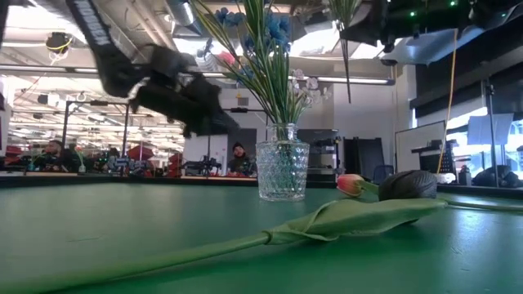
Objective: Sort flowers into vase by color
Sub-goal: Put the white flowers into the blue transparent vase
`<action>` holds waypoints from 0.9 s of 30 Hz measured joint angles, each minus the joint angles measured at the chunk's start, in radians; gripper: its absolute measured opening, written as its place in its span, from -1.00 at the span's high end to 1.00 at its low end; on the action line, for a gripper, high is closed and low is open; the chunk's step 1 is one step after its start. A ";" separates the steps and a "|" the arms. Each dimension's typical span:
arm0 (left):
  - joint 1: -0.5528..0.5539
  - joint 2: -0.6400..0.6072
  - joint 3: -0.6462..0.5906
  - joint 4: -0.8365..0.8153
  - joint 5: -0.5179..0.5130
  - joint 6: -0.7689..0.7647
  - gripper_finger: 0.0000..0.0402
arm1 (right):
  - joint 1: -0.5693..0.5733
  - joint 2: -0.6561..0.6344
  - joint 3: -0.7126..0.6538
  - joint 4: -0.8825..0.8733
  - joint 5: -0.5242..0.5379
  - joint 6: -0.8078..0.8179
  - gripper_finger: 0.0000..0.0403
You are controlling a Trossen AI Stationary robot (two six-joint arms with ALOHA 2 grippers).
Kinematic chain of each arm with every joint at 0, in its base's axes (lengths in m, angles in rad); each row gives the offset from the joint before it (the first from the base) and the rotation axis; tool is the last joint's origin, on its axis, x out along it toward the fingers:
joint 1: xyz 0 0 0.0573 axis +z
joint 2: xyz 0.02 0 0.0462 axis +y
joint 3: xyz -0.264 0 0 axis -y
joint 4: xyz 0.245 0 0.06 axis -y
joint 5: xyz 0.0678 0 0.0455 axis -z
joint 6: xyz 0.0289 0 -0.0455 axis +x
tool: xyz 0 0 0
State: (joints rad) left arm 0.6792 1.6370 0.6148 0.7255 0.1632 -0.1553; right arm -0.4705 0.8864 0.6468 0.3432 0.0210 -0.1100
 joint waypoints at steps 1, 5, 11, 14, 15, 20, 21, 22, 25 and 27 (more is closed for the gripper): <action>0.002 0.032 0.030 -0.035 0.000 0.000 -0.11 | -0.012 0.000 0.000 -0.002 -0.017 0.000 1.00; 0.003 0.141 0.146 -0.123 0.036 0.005 -0.21 | -0.037 0.010 0.000 -0.002 -0.043 0.009 1.00; -0.016 0.241 0.264 -0.131 0.110 0.011 -0.23 | -0.037 0.018 -0.001 -0.011 -0.055 0.008 1.00; -0.026 0.268 0.300 -0.127 0.113 0.050 -0.23 | -0.034 0.018 -0.001 -0.010 -0.071 0.011 1.00; -0.028 0.279 0.309 -0.130 0.112 0.058 -0.23 | -0.034 0.018 -0.001 -0.011 -0.078 0.018 1.00; -0.028 0.334 0.374 -0.135 0.135 0.060 -0.23 | -0.034 0.018 -0.001 -0.011 -0.085 0.028 1.00; -0.029 0.344 0.388 -0.145 0.144 0.063 -0.23 | -0.034 0.018 -0.001 -0.010 -0.085 0.029 1.00; -0.028 0.351 0.399 -0.159 0.153 0.066 -0.23 | -0.034 0.018 -0.001 -0.011 -0.085 0.029 1.00; -0.031 0.355 0.417 -0.169 0.188 0.080 -0.23 | -0.034 0.018 -0.001 -0.020 -0.085 0.028 1.00; -0.035 0.353 0.425 -0.166 0.191 0.080 -0.23 | -0.034 0.018 -0.001 -0.027 -0.085 0.027 1.00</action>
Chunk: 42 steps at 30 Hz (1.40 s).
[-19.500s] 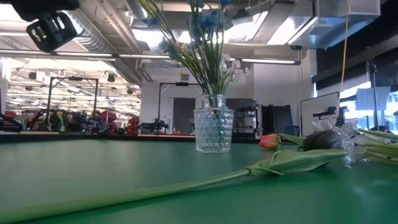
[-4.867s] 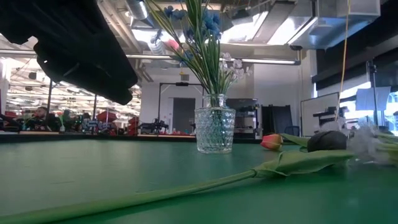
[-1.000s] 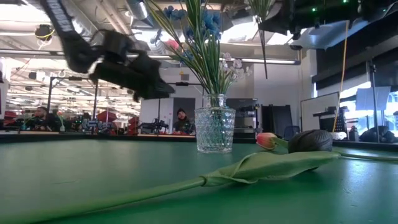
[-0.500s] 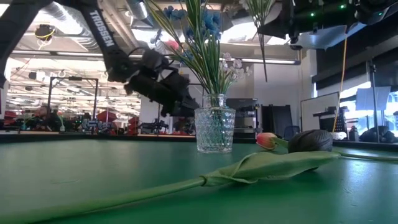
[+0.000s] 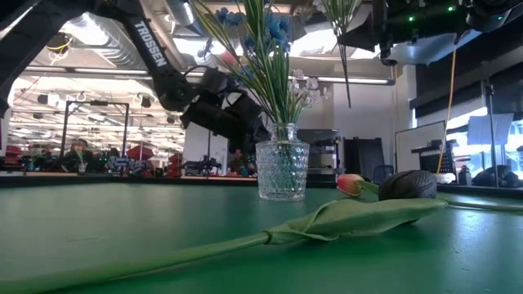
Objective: Sort flowers into vase by color
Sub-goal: Put the white flowers into the blue transparent vase
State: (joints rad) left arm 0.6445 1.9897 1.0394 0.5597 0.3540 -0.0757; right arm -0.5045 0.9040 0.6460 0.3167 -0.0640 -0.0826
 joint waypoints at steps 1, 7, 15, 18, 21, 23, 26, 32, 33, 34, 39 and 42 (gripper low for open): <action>0.000 0.000 0.005 -0.005 0.003 -0.001 -0.23 | 0.000 0.000 0.000 -0.003 0.000 0.000 1.00; -0.017 0.001 0.057 -0.086 -0.017 0.026 -0.23 | 0.000 0.000 0.000 -0.006 0.000 -0.006 1.00; -0.033 0.001 0.108 -0.155 -0.028 0.086 -0.23 | 0.000 0.000 0.000 -0.038 -0.008 -0.024 1.00; -0.033 0.001 0.109 -0.156 -0.032 0.101 -0.23 | 0.000 0.000 0.000 -0.047 -0.009 -0.027 1.00; -0.034 0.001 0.109 -0.148 -0.056 0.113 -0.23 | 0.000 0.001 0.000 -0.051 -0.009 -0.027 1.00; -0.036 0.001 0.109 -0.134 -0.065 0.115 -0.23 | 0.000 0.004 0.000 -0.049 -0.012 -0.030 1.00; -0.041 0.001 0.109 -0.120 -0.067 0.121 -0.23 | 0.000 0.006 0.000 -0.049 -0.027 -0.031 1.00; -0.054 0.001 0.109 -0.121 -0.082 0.132 -0.23 | 0.000 0.014 0.001 -0.051 -0.039 -0.035 1.00; -0.056 0.001 0.109 -0.119 -0.087 0.133 -0.23 | 0.000 0.015 0.001 -0.053 -0.043 -0.035 1.00; -0.059 0.001 0.109 -0.114 -0.103 0.136 -0.23 | 0.000 0.016 0.001 -0.059 -0.046 -0.035 1.00; -0.066 0.001 0.109 -0.091 -0.139 0.157 -0.23 | 0.000 0.019 0.001 -0.061 -0.061 -0.035 1.00; -0.066 0.001 0.109 -0.092 -0.134 0.157 -0.23 | 0.000 0.024 0.001 -0.065 -0.061 -0.035 1.00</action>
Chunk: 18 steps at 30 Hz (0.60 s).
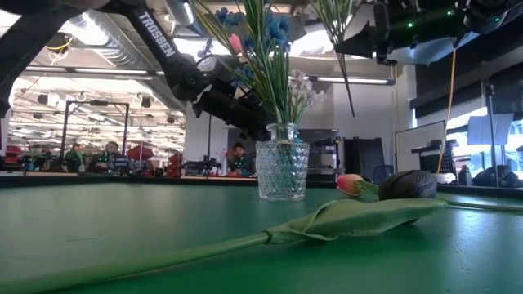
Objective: Sort flowers into vase by color
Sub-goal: Put the white flowers into the blue transparent vase
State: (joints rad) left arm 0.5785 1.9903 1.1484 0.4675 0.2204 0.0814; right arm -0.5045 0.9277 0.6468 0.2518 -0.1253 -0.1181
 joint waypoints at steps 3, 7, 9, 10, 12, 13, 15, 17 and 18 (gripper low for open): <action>0.000 0.000 0.000 -0.001 0.006 0.000 -0.23 | 0.000 0.005 0.000 -0.001 0.000 0.000 1.00; -0.006 0.000 0.000 -0.002 0.008 0.000 -0.23 | 0.000 0.008 0.000 -0.002 0.000 0.000 1.00; -0.010 0.003 0.000 -0.001 0.009 -0.001 -0.23 | 0.000 0.010 0.000 -0.001 0.000 0.000 1.00; -0.012 0.008 0.000 0.006 0.010 -0.001 -0.23 | 0.000 0.011 0.000 -0.002 0.000 0.000 1.00; -0.012 0.021 0.000 0.006 0.028 -0.013 -0.23 | 0.000 0.011 0.000 -0.002 0.000 0.004 1.00; -0.012 0.031 0.000 0.008 0.037 -0.019 -0.23 | 0.000 0.011 0.000 -0.001 0.000 0.005 1.00; -0.012 0.048 0.000 0.003 0.043 -0.027 -0.23 | 0.000 0.011 0.000 -0.003 0.000 0.005 1.00; -0.012 0.055 0.000 -0.003 0.042 -0.028 -0.23 | 0.000 0.011 0.000 -0.003 0.000 0.006 1.00; -0.014 0.055 0.000 0.000 0.040 -0.029 -0.23 | 0.000 0.011 0.000 -0.003 0.000 0.006 1.00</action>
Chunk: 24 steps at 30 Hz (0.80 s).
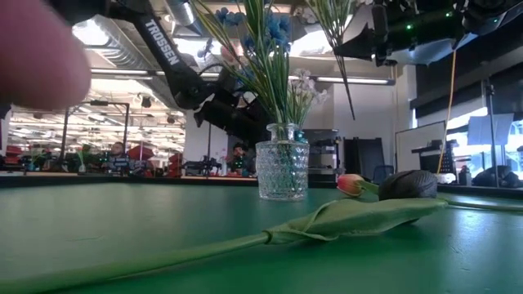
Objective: Sort flowers into vase by color
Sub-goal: Put the white flowers into the blue transparent vase
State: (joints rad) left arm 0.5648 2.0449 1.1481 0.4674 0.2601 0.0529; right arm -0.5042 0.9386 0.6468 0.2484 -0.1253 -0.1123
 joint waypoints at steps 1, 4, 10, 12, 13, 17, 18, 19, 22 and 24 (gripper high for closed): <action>-0.002 -0.001 0.000 0.010 -0.001 -0.007 -0.23 | 0.000 0.000 0.000 -0.002 0.000 0.000 1.00; -0.004 -0.002 0.006 0.010 0.002 -0.024 -0.23 | 0.000 0.000 0.000 -0.009 0.000 0.001 1.00; -0.004 -0.002 0.028 -0.011 0.003 -0.020 -0.23 | 0.000 0.000 0.000 -0.027 0.001 0.005 1.00; -0.006 -0.002 0.036 -0.010 0.003 -0.019 -0.23 | 0.000 0.000 0.000 -0.055 0.020 0.006 1.00; -0.007 -0.002 0.039 -0.010 0.003 -0.017 -0.23 | 0.000 0.003 0.000 -0.071 0.038 0.006 1.00; -0.009 -0.002 0.041 -0.010 0.003 -0.016 -0.23 | 0.000 0.033 -0.010 -0.116 0.091 0.012 1.00; -0.009 -0.002 0.041 -0.010 0.003 -0.016 -0.23 | 0.000 0.042 -0.020 -0.115 0.100 0.015 1.00; -0.009 -0.002 0.041 -0.010 0.003 -0.016 -0.23 | 0.000 0.052 -0.032 -0.110 0.112 0.021 1.00; -0.008 -0.002 0.041 -0.010 0.003 -0.016 -0.23 | -0.009 0.089 -0.081 -0.047 0.142 0.031 1.00; -0.008 -0.002 0.041 -0.010 0.003 -0.015 -0.23 | -0.031 0.119 -0.115 0.020 0.142 0.052 1.00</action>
State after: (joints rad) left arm 0.5571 2.0434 1.1889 0.4572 0.2634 0.0375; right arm -0.5350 1.0574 0.5320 0.2687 0.0163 -0.0606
